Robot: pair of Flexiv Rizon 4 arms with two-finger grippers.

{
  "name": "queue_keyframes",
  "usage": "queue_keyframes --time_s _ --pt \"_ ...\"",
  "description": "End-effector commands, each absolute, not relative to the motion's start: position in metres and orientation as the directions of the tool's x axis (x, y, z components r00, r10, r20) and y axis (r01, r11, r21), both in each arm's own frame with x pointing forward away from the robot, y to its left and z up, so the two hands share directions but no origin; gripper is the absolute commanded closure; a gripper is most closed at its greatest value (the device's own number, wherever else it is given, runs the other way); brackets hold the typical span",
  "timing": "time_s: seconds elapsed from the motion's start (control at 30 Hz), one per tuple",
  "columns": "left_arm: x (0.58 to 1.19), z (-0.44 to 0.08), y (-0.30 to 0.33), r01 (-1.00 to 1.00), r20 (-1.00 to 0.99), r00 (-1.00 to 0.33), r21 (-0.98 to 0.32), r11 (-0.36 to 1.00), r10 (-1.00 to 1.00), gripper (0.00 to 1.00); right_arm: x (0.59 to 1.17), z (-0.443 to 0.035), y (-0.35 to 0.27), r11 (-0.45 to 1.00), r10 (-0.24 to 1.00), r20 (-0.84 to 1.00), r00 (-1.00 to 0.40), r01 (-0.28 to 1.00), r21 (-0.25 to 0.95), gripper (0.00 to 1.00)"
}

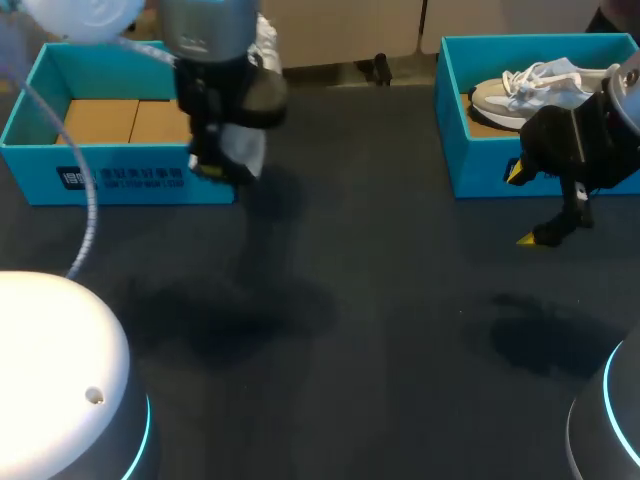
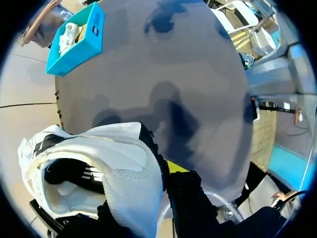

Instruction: Take the shoe out of the shoebox, open the shoe tongue, remove and reinsert the insole, then place the shoe into the shoebox

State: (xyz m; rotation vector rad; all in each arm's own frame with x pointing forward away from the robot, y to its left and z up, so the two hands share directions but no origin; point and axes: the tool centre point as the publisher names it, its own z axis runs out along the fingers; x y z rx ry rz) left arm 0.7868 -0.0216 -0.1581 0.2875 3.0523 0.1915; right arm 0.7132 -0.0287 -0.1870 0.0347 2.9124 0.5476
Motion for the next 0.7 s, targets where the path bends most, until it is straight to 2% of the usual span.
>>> queue_keyframes --time_s 0.03,0.7 --pt "0.810 -0.156 0.040 0.174 -0.076 -0.981 0.046 0.984 0.177 1.00 0.714 -0.188 -0.028 0.933 0.056 -0.169 -0.984 -0.009 0.360 0.00" --pt "0.904 -0.160 0.184 0.181 -0.021 -0.983 0.032 0.983 0.182 1.00 0.714 -0.188 -0.028 0.933 0.056 -0.169 -0.984 -0.009 0.360 0.00"
